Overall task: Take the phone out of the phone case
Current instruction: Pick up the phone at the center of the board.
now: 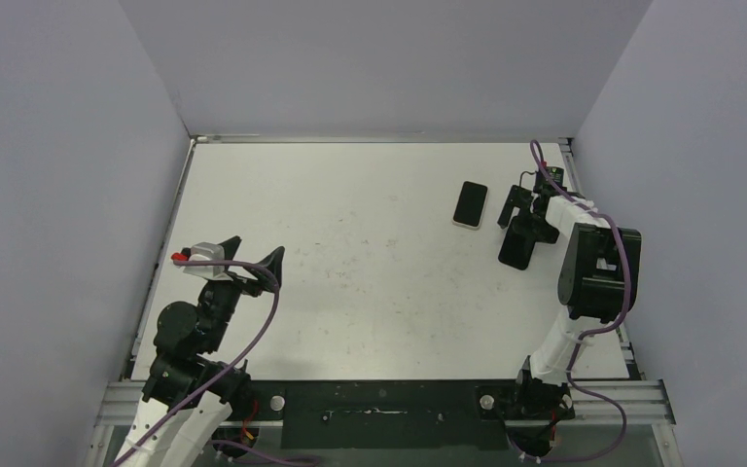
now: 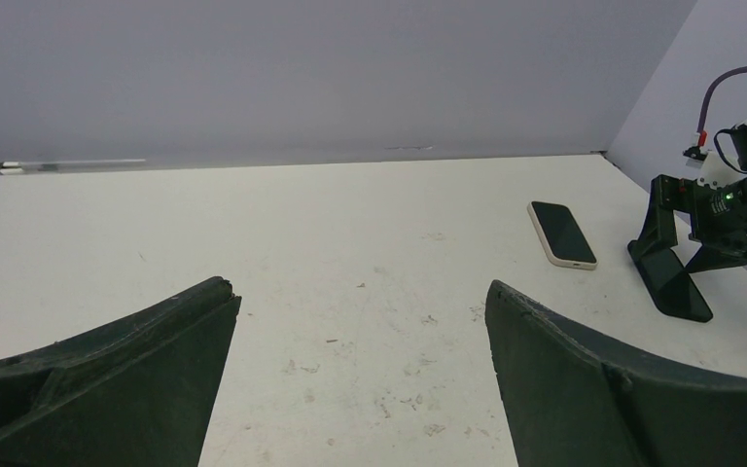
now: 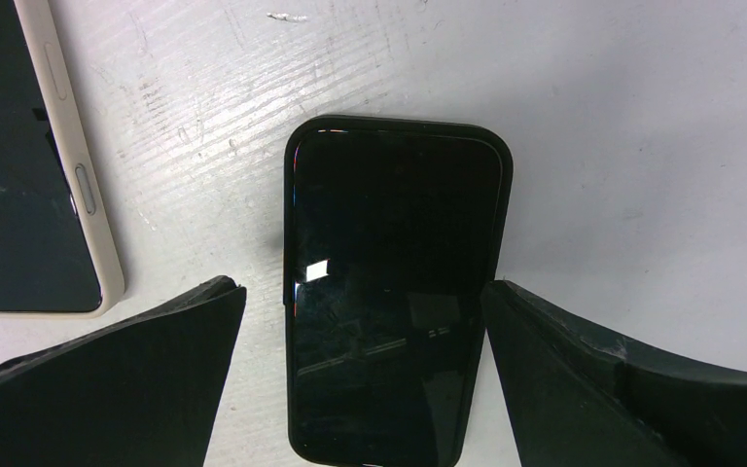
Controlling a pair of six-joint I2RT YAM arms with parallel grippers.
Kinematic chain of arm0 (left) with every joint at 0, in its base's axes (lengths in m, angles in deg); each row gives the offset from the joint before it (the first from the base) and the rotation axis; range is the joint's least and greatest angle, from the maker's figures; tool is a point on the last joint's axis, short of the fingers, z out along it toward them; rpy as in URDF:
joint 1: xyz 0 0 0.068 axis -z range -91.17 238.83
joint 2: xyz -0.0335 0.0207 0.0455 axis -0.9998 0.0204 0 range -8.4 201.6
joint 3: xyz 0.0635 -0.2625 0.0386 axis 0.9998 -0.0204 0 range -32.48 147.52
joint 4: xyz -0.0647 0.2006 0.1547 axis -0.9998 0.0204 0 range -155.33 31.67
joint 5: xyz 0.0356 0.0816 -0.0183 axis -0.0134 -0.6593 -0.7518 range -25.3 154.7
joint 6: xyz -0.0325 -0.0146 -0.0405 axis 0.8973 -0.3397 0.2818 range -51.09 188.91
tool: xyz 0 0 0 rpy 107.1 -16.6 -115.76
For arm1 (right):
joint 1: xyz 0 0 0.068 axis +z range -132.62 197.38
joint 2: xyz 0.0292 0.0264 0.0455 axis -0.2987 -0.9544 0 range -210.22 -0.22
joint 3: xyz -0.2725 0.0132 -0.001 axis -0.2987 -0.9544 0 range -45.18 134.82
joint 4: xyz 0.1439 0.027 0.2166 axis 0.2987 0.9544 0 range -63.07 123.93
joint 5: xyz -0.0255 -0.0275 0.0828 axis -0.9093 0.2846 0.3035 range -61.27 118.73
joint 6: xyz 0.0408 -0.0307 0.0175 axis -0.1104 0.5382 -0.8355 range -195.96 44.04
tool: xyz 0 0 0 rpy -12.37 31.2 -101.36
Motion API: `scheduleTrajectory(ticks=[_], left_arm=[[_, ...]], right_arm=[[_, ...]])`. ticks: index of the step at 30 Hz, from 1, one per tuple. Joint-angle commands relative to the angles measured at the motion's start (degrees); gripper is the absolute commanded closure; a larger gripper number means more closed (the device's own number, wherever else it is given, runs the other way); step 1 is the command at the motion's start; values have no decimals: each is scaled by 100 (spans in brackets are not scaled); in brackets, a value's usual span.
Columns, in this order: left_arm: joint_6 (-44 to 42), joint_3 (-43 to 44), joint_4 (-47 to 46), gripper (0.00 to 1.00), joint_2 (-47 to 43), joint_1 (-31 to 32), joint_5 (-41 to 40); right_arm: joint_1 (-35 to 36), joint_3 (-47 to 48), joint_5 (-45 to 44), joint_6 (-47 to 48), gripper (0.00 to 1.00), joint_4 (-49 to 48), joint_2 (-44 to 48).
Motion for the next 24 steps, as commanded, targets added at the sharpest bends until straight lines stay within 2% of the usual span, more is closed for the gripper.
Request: scheduleTrajectory(ticks=[1,13,18,24], left_arm=[[0,178,-164,3,-39,14,78],[4,178,-177,3,-81,14,52],[-4,178,-177,3,-90,29,44],[-5,171,-188,3,-88,40,52]], right_arm=[[-67,13,-166,48,1,32,-66],[-60,149,-305,83,0,286,489],[-68,94,-480,87,0,280,363],[-54,51,-204,127,0,194,87]])
